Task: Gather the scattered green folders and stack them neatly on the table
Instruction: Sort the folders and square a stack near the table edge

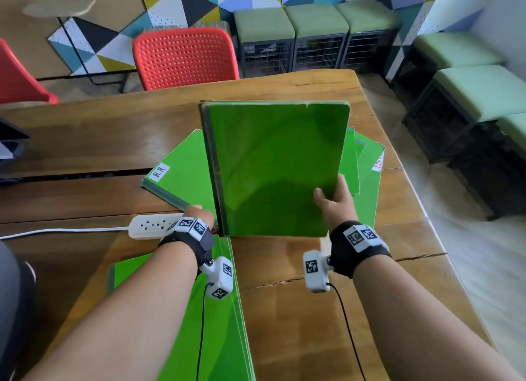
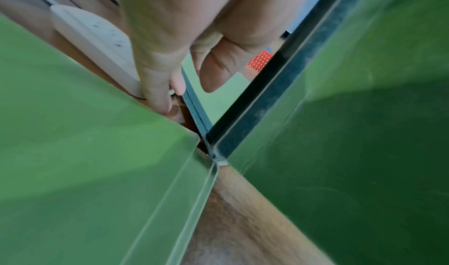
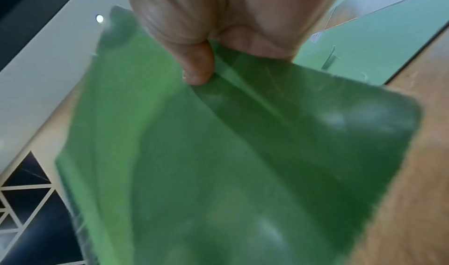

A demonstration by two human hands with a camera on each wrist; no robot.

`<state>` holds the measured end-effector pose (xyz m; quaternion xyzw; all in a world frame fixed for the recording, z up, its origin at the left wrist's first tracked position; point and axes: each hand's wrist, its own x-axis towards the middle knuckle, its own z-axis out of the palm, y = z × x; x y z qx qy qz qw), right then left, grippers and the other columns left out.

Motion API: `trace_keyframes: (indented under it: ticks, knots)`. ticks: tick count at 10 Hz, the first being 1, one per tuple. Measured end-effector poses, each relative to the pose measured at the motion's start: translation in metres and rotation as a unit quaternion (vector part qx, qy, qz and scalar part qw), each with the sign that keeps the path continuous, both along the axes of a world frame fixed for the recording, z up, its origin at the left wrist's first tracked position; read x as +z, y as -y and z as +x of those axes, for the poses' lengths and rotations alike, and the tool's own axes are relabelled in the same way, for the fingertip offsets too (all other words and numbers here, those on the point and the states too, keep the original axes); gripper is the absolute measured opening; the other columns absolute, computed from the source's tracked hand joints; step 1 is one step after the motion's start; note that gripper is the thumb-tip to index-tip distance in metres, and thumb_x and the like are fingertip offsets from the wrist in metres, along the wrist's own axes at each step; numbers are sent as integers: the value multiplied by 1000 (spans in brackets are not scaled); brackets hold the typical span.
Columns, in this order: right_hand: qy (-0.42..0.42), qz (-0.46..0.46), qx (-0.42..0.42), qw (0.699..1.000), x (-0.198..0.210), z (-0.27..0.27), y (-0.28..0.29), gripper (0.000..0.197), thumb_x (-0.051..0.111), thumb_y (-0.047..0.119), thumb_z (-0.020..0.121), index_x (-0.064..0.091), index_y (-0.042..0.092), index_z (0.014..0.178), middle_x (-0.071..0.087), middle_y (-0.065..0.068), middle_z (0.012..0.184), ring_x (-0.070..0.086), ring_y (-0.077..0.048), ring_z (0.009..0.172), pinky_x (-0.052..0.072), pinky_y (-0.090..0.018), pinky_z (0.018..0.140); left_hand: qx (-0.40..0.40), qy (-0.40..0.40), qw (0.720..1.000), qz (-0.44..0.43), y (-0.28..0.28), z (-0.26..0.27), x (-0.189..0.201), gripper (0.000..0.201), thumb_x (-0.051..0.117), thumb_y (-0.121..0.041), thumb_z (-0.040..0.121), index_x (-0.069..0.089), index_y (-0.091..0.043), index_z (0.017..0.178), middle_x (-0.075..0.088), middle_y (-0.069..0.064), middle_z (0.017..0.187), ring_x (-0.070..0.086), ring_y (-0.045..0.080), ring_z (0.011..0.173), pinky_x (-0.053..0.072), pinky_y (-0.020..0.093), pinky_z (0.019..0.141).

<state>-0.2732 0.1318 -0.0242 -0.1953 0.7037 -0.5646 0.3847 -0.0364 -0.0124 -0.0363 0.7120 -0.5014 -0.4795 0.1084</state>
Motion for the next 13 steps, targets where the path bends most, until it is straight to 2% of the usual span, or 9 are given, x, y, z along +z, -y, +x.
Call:
trace_keyframes:
  ticks: [1,2,3,5,8,10,11,12,13]
  knots:
    - [-53,42,-6,998,-4,-15,7,70,60,12,92,23,23,150,32,-6,152,34,-23,137,35,-46,112,-61,33,996,54,9,-2,-6,45,41,-9,98,40,4,141,49,19,140,60,25,100,55,32,88]
    - [-63,80,-5,995,-17,-24,8,73,61,14,91,22,27,151,42,4,114,48,-5,89,47,-32,86,7,-21,994,108,26,-3,-23,49,40,-14,97,38,1,143,47,16,142,55,24,87,56,33,81]
    - [-45,111,-9,993,-27,-21,5,74,62,13,90,23,28,151,39,7,110,36,1,72,44,-25,70,15,-32,995,91,44,-6,-47,51,40,-19,95,40,-1,142,47,17,144,49,20,95,52,39,97]
    - [43,102,-32,993,-17,-21,2,74,60,6,91,23,28,151,29,-9,154,56,-27,86,52,-56,90,108,-22,988,-106,26,-7,-7,49,52,6,83,58,-21,124,62,9,124,59,20,71,51,24,57]
    - [66,93,9,993,7,12,18,74,61,7,90,25,31,150,36,-8,150,62,-34,102,53,-56,88,204,-69,953,-211,5,72,36,65,35,15,83,56,-26,129,49,7,140,59,31,112,51,35,86]
    - [66,85,47,993,15,56,20,74,64,10,88,27,29,149,36,-8,150,58,-32,110,52,-55,91,175,-93,954,-226,-25,124,64,51,49,15,80,58,-13,122,51,11,133,55,23,101,39,20,71]
    - [32,80,82,993,21,80,21,75,65,13,87,26,23,150,32,-10,153,49,-28,123,46,-52,100,173,-148,946,-232,-44,138,61,20,55,-5,88,63,-20,98,60,-3,95,60,6,75,42,10,57]
    - [-18,103,125,987,22,105,18,69,62,17,91,26,19,150,31,-11,154,40,-29,133,39,-52,107,171,-169,948,-209,-65,143,54,7,63,-26,89,58,-23,93,61,-9,87,58,14,84,44,25,74]
    - [-36,132,157,978,16,128,6,64,61,19,91,30,25,147,34,-9,152,41,-31,133,40,-55,106,157,-140,959,-191,-80,154,46,29,60,-28,91,51,-22,118,61,-1,109,58,21,98,44,32,91]
